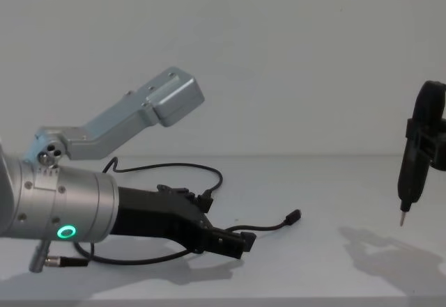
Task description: Pick up the data cable with the one hand.
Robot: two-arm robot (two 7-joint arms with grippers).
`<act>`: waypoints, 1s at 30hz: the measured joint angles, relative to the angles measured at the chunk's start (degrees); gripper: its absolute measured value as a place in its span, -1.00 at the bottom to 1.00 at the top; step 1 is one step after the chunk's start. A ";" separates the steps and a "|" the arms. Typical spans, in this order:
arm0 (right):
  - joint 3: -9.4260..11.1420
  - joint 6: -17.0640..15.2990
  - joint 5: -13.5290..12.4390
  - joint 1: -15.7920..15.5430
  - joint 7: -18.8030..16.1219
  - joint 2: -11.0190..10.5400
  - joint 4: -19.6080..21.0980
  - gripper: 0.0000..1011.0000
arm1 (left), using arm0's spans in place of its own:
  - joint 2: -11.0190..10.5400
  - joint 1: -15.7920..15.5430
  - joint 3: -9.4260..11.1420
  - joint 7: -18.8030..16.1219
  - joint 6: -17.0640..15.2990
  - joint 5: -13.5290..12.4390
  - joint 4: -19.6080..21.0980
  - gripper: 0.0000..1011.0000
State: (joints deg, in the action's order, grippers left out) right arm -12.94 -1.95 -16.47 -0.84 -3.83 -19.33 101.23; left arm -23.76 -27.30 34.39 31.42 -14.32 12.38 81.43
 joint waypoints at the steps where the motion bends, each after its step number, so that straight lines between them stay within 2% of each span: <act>1: 0.00 0.00 0.00 0.00 0.00 0.00 0.00 -0.47 | 0.28 0.29 -0.29 -0.24 0.08 0.30 -0.20 0.98; 6: 0.00 0.00 0.00 0.00 0.00 0.00 0.00 -0.47 | 1.53 1.06 -1.23 -1.06 0.51 1.57 -1.49 0.98; 20: 0.00 0.00 0.00 0.01 0.00 0.00 0.00 -0.47 | 4.69 1.20 -1.85 -1.95 2.14 3.92 -5.71 0.97; 23: 0.00 0.00 0.00 0.00 0.00 0.00 0.00 -0.47 | 5.27 1.09 -1.86 -2.09 2.40 4.21 -6.58 0.88; 29: 0.00 0.00 0.00 0.00 0.00 0.00 0.00 -0.47 | 6.08 0.82 -1.86 -2.28 2.66 4.54 -7.89 0.55; 30: 0.00 0.00 0.00 0.00 0.00 0.00 0.00 -0.47 | 6.16 0.79 -1.86 -2.30 2.68 4.57 -8.03 0.55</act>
State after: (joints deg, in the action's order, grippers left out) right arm -12.94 -1.95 -16.46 -0.84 -3.83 -19.33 101.23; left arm -17.60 -26.52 32.53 29.11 -11.65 16.95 73.40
